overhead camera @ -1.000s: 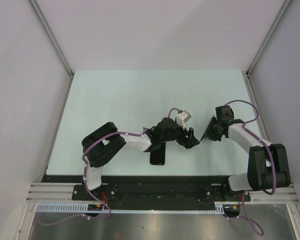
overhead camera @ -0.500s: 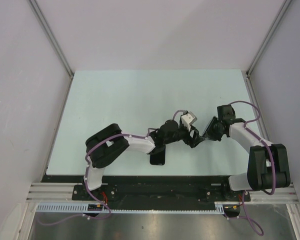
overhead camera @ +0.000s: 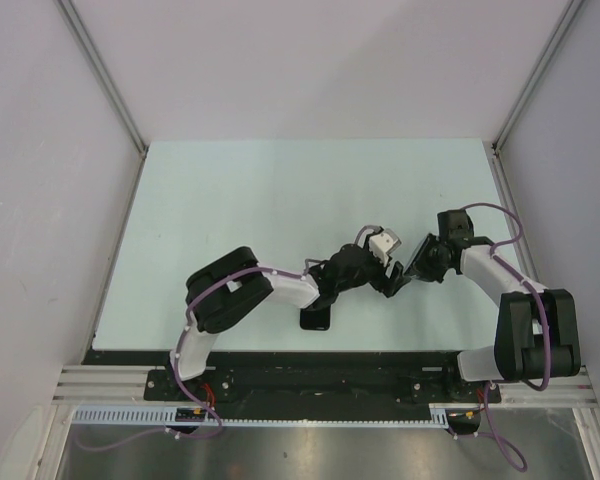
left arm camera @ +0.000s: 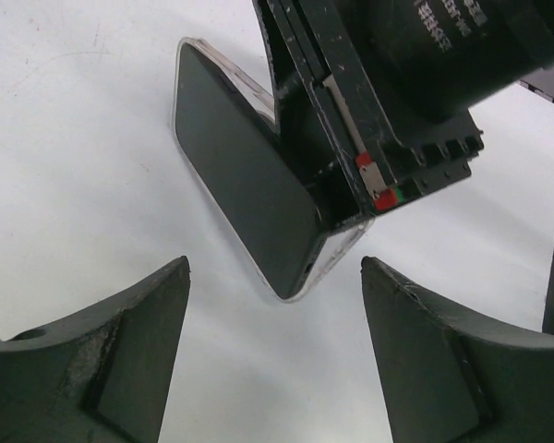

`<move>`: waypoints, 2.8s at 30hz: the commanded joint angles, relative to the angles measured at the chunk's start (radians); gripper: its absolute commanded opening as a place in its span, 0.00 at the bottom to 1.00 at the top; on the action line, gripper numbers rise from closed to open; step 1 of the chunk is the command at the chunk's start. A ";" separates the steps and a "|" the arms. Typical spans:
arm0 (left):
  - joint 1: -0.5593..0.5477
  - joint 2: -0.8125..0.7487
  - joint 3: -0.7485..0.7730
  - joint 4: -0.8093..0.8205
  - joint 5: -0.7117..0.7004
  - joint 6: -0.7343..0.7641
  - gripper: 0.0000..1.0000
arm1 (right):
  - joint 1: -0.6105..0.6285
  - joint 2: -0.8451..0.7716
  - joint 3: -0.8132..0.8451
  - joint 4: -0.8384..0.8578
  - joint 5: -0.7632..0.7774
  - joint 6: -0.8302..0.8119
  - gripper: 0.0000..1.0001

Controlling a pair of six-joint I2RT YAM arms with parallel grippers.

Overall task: Take the phone out of the phone case
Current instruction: Remove the phone case from the phone.

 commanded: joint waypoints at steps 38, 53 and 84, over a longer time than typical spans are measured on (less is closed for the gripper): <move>-0.017 0.047 0.144 -0.195 -0.475 0.070 0.45 | -0.061 -0.172 0.016 -0.135 -0.148 -0.064 0.00; -0.058 0.050 0.129 -0.163 -0.561 0.188 0.43 | -0.041 -0.198 -0.016 -0.218 -0.024 -0.085 0.00; 0.051 0.010 0.129 -0.278 -0.429 -0.027 0.38 | 0.215 -0.057 -0.099 -0.176 0.246 0.088 0.00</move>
